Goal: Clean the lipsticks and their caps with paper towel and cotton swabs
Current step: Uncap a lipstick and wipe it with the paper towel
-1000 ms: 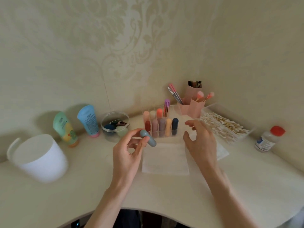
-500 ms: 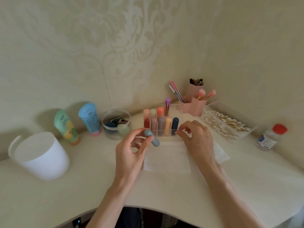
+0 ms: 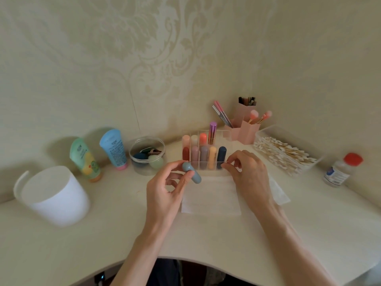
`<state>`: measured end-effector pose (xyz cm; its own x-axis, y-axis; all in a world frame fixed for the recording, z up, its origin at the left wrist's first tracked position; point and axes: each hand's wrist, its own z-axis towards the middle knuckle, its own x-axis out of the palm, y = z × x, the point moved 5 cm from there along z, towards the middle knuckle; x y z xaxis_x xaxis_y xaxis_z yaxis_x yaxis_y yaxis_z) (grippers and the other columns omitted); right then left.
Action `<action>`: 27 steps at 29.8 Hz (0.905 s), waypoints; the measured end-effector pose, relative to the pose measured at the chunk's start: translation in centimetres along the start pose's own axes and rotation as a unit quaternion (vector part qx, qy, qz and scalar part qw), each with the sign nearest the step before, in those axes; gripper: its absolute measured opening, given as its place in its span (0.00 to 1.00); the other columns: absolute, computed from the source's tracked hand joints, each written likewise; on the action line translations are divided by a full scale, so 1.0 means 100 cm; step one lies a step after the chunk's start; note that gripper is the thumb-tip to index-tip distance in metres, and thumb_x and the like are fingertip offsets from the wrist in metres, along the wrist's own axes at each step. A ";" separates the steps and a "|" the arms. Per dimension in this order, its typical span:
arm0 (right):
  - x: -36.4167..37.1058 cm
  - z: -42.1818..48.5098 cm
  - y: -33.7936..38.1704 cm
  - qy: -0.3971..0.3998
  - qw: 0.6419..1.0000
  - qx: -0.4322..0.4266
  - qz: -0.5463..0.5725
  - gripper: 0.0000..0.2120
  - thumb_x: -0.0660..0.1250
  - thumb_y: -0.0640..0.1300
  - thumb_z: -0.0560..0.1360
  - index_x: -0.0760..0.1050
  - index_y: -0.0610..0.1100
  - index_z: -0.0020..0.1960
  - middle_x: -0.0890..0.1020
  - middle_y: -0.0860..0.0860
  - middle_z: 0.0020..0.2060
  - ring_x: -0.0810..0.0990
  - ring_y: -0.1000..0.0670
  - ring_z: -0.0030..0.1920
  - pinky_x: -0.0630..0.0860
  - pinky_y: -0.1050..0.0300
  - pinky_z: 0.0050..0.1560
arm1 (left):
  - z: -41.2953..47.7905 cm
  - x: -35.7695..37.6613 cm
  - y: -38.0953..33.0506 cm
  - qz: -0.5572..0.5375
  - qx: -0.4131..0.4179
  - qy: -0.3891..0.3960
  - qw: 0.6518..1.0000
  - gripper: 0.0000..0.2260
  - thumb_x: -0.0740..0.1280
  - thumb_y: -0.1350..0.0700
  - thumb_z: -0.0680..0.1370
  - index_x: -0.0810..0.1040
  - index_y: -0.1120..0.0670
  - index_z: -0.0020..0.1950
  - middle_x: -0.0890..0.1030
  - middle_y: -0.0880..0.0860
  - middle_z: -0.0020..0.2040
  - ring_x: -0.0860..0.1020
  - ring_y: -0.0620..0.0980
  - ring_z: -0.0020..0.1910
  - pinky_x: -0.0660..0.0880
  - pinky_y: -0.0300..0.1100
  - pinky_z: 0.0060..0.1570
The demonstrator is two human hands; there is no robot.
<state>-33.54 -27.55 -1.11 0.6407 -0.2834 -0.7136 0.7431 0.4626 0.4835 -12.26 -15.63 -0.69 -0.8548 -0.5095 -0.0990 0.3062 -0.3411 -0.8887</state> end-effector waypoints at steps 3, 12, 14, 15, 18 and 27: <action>-0.001 -0.001 0.002 0.007 1.000 0.006 0.002 0.07 0.78 0.47 0.76 0.80 0.48 0.48 0.77 0.54 0.38 0.75 0.49 0.40 0.67 0.54 0.40 | -0.001 0.000 0.000 0.001 -0.003 -0.002 1.000 0.09 0.74 0.52 0.77 0.82 0.48 0.57 0.86 0.44 0.50 0.84 0.53 0.45 0.80 0.43 0.45; -0.032 -0.013 0.037 -0.030 0.991 -0.037 0.126 0.08 0.76 0.44 0.76 0.83 0.52 0.54 0.80 0.58 0.39 0.79 0.54 0.40 0.69 0.67 0.41 | 0.000 0.000 0.000 -0.024 -0.024 0.001 0.999 0.08 0.76 0.57 0.78 0.83 0.52 0.55 0.87 0.48 0.49 0.86 0.54 0.45 0.81 0.43 0.47; -0.017 -0.019 0.062 0.056 0.977 -0.111 0.171 0.13 0.77 0.51 0.77 0.84 0.49 0.59 0.83 0.57 0.46 0.80 0.55 0.47 0.69 0.70 0.47 | 0.000 0.002 -0.002 -0.028 -0.031 0.006 0.999 0.08 0.76 0.57 0.77 0.83 0.52 0.55 0.87 0.47 0.49 0.87 0.52 0.44 0.81 0.41 0.47; -0.007 -0.022 0.069 0.088 0.972 -0.131 0.173 0.16 0.76 0.55 0.77 0.84 0.49 0.61 0.84 0.57 0.49 0.80 0.56 0.49 0.69 0.70 0.49 | 0.000 0.002 -0.002 -0.027 -0.030 0.010 0.999 0.08 0.76 0.57 0.77 0.83 0.52 0.56 0.87 0.47 0.49 0.87 0.52 0.44 0.81 0.40 0.47; 0.008 -0.026 0.074 0.105 0.966 -0.153 0.180 0.15 0.75 0.53 0.78 0.85 0.47 0.60 0.84 0.56 0.46 0.77 0.59 0.45 0.69 0.70 0.48 | -0.001 0.001 -0.001 -0.026 -0.031 0.010 0.999 0.08 0.76 0.56 0.77 0.84 0.51 0.56 0.87 0.45 0.49 0.87 0.51 0.44 0.81 0.40 0.46; 0.004 -0.026 0.049 0.014 0.987 -0.106 0.122 0.15 0.82 0.44 0.71 0.86 0.44 0.57 0.81 0.56 0.42 0.73 0.58 0.41 0.73 0.67 0.47 | 0.005 -0.025 0.009 -0.056 -0.056 -0.096 0.992 0.08 0.76 0.57 0.77 0.85 0.53 0.55 0.88 0.47 0.46 0.85 0.51 0.45 0.75 0.47 0.43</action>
<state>-30.14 -23.19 -0.29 0.7878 -0.1200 -0.6041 0.5084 0.6805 0.5278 -9.62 -15.07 -1.03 -0.7825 -0.6174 0.0806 0.1554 -0.3190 -0.9349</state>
